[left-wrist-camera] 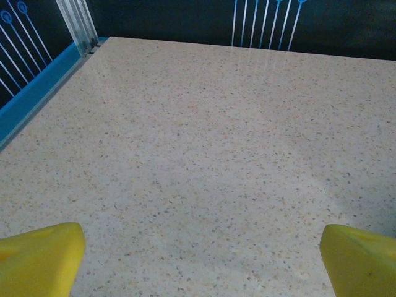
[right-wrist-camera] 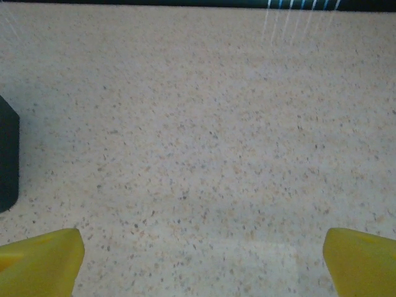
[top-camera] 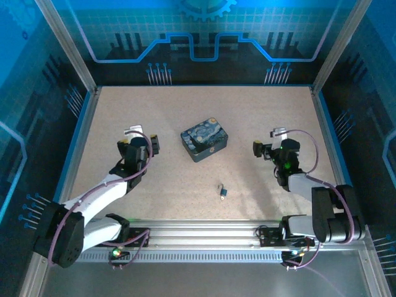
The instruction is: Unlock the padlock with the key
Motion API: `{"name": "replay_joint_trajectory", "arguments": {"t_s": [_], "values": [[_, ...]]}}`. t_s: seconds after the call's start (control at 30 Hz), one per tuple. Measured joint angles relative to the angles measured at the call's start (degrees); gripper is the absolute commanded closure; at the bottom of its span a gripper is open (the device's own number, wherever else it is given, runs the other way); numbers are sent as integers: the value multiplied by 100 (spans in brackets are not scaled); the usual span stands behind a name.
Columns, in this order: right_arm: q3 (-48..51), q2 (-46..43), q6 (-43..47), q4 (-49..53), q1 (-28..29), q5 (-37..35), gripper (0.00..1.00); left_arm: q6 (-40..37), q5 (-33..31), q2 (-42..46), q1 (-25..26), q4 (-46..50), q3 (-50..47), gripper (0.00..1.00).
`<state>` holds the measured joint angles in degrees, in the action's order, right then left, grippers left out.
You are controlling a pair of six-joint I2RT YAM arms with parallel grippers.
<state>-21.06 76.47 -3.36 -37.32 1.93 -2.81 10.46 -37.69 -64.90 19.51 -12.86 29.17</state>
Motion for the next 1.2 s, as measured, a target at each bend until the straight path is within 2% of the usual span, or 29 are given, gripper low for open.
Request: {"name": "replay_joint_trajectory", "arguments": {"t_s": [0.17,0.5,0.77,1.2], "values": [[140,645,-22,-820,-245,192,0,-94,76,-9,-127,-39,0,1],[-236,907,162,-684,-68,229,0,-343,498,-374,-540,-212,-4,1],[-236,907,195,-662,-48,173,0,-599,1285,-872,-960,-1447,-450,1],[-236,907,199,-638,-44,149,0,-1375,2124,-1816,-1139,-3314,-758,1]]}}
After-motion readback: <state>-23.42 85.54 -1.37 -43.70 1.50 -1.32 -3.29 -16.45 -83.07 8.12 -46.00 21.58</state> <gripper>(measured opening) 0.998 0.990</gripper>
